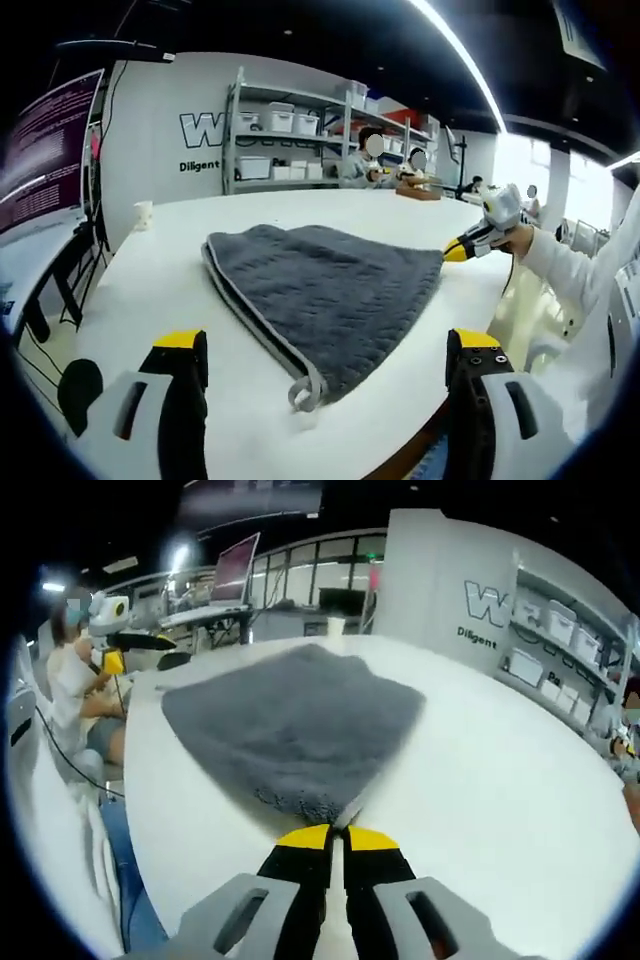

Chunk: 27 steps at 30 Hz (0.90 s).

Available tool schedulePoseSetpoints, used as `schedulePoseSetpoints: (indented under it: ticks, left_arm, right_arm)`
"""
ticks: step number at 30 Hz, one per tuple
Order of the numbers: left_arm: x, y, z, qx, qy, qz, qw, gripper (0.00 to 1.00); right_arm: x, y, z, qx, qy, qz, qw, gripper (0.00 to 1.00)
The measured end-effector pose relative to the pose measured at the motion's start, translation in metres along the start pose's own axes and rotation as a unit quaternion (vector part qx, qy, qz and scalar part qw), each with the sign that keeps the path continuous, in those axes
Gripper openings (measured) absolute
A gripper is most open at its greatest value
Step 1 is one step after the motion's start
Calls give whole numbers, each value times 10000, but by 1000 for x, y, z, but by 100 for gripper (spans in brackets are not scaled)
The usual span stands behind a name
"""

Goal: Open the folded towel by lifting each exposed corner and separating the folded layers until the towel lies flat within the target outline without major curled edges

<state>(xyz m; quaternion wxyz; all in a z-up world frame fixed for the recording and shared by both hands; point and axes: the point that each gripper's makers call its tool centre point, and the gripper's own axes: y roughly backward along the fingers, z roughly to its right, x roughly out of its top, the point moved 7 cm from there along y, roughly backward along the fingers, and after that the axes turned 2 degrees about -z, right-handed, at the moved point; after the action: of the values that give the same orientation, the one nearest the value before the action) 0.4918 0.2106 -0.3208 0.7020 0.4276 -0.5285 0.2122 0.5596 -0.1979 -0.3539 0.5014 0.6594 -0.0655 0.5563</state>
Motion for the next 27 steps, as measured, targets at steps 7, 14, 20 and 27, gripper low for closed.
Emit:
schedulePoseSetpoints:
  ticks: [7,14,20,27]
  left_arm:
    - [1,3,0,4,-9,25,10000,98]
    - [4,4,1,-19,-48,64,10000,98]
    - [4,3,2,-45,-50,36,10000,98]
    - [4,2,1,-65,-40,22,10000,98]
  right_arm:
    - [11,2,19,-216,204,-225,9993,0]
    - [18,0,38,-368,394,-489,9973,0]
    - [18,-8,52,-511,591,-773,9939,0]
    - [17,-16,73,-627,575,-968,9917,0]
